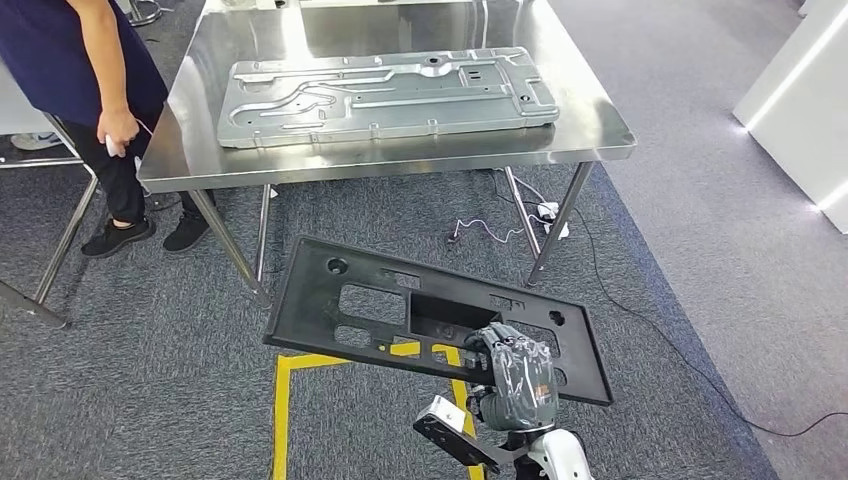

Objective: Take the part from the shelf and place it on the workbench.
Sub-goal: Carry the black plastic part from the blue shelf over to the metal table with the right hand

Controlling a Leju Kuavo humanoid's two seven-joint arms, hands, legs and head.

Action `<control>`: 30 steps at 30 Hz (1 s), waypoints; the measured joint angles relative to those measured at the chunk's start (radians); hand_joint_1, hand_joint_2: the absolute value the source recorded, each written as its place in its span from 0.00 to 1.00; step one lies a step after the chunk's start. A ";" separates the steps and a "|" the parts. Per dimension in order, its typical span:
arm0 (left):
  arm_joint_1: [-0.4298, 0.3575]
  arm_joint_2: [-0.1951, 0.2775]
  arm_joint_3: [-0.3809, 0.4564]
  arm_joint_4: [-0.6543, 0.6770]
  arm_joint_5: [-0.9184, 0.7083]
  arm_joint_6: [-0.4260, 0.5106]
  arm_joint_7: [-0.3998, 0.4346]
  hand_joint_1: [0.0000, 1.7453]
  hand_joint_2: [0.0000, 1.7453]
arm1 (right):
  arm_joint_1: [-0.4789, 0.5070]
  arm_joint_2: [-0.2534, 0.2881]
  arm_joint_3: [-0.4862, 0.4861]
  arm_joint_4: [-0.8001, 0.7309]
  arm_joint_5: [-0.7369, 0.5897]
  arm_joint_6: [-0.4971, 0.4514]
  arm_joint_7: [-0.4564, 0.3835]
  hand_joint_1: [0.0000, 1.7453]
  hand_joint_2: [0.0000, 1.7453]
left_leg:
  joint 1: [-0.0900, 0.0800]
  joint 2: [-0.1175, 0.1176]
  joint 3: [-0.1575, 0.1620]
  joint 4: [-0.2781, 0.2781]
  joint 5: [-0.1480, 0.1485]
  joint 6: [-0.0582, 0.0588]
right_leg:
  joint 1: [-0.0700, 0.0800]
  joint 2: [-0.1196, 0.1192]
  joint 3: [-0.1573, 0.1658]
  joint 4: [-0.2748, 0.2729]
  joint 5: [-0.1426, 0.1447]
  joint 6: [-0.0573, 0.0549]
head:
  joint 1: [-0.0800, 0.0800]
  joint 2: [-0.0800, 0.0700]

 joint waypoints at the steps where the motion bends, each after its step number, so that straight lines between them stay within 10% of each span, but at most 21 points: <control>1: 0.000 0.000 0.000 0.000 0.000 0.000 0.000 0.00 1.00 | -0.005 -0.003 0.009 0.006 -0.010 0.006 -0.001 1.00 1.00 | 0.002 0.001 0.003 -0.005 0.002 0.006 | -0.001 -0.001 -0.001 0.006 -0.005 0.006 | 0.000 0.000; 7: 0.000 0.000 0.000 0.000 -0.002 -0.002 0.000 0.00 1.00 | -0.033 -0.018 0.050 0.032 -0.062 0.031 -0.021 1.00 1.00 | 0.006 0.003 0.021 -0.014 -0.008 0.023 | -0.014 -0.007 -0.146 0.269 -0.099 0.033 | 0.000 0.000; 12: -0.001 0.000 0.000 0.000 -0.005 -0.005 0.000 0.00 1.00 | -0.059 -0.022 0.083 0.051 -0.076 0.043 -0.038 1.00 1.00 | 0.005 0.003 0.054 -0.015 -0.037 0.003 | -0.012 -0.017 -0.047 0.032 0.039 0.019 | 0.000 0.000; 17: -0.007 0.000 0.000 0.000 -0.005 -0.007 -0.001 0.00 1.00 | -0.068 -0.023 0.096 0.060 -0.079 0.044 -0.038 1.00 1.00 | 0.004 0.006 0.072 -0.004 -0.064 -0.025 | -0.010 -0.012 -0.011 -0.007 0.016 -0.018 | -0.001 0.000; 21: -0.007 0.001 0.000 0.000 -0.005 -0.007 -0.001 0.00 1.00 | -0.076 -0.023 0.107 0.064 -0.079 0.044 -0.038 1.00 1.00 | 0.006 0.004 -0.066 0.237 -0.149 -0.032 | -0.007 -0.012 0.028 -0.017 -0.010 -0.039 | -0.002 0.000; 23: -0.002 0.002 0.000 0.000 -0.005 -0.007 -0.001 0.00 1.00 | -0.076 -0.023 0.111 0.069 -0.079 0.044 -0.038 1.00 1.00 | 0.006 0.004 -0.115 0.271 -0.116 -0.031 | -0.004 -0.007 0.052 -0.016 -0.029 -0.040 | -0.003 0.000; 26: 0.004 0.004 0.000 0.000 -0.005 -0.007 0.000 0.00 1.00 | -0.078 -0.023 0.112 0.073 -0.078 0.045 -0.039 1.00 1.00 | 0.001 0.003 -0.078 0.105 0.024 -0.018 | 0.000 -0.001 0.093 -0.017 -0.064 -0.032 | -0.002 0.000; 30: 0.001 0.007 -0.003 0.000 -0.016 -0.007 -0.002 0.00 1.00 | -0.103 -0.023 0.128 0.085 -0.061 0.080 -0.059 1.00 1.00 | -0.008 0.003 -0.036 0.015 0.030 0.001 | 0.000 0.001 0.113 -0.017 -0.081 -0.010 | -0.002 0.000</control>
